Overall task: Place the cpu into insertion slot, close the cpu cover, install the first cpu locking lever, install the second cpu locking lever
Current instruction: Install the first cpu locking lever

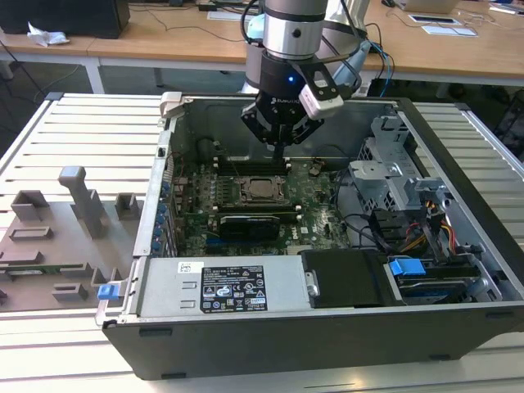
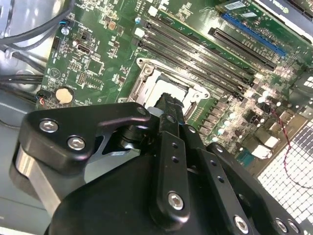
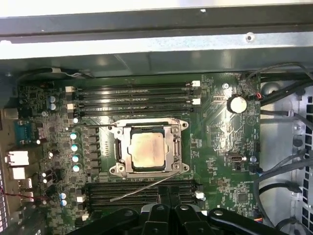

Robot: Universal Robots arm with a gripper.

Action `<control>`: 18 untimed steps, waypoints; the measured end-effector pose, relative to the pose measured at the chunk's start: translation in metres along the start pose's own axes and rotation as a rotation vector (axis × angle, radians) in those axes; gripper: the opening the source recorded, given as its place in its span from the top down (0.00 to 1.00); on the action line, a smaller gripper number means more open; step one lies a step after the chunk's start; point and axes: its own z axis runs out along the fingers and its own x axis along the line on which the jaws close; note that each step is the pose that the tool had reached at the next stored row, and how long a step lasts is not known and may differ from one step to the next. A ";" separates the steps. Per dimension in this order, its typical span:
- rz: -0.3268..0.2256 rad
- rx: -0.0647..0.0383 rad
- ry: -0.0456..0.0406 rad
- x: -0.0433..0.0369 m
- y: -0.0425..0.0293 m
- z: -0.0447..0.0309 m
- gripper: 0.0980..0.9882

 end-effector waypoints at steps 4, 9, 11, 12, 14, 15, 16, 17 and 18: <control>-0.015 -0.066 0.0011 -0.0001 0.0001 0.0001 0.99; -0.047 -0.086 0.0001 -0.0001 0.0001 0.0002 0.99; -0.047 -0.087 0.0001 0.0004 0.0001 0.0002 0.99; -0.047 -0.087 0.0001 0.0025 0.0000 0.0002 0.99; -0.047 -0.086 0.0001 0.0060 -0.0001 0.0002 0.99; -0.047 -0.087 0.0001 0.0090 -0.0002 0.0003 0.99; -0.047 -0.086 0.0002 0.0112 -0.0003 0.0003 0.99; -0.047 -0.087 0.0001 0.0129 -0.0004 0.0004 0.99; -0.047 -0.086 0.0001 0.0144 -0.0004 0.0004 0.99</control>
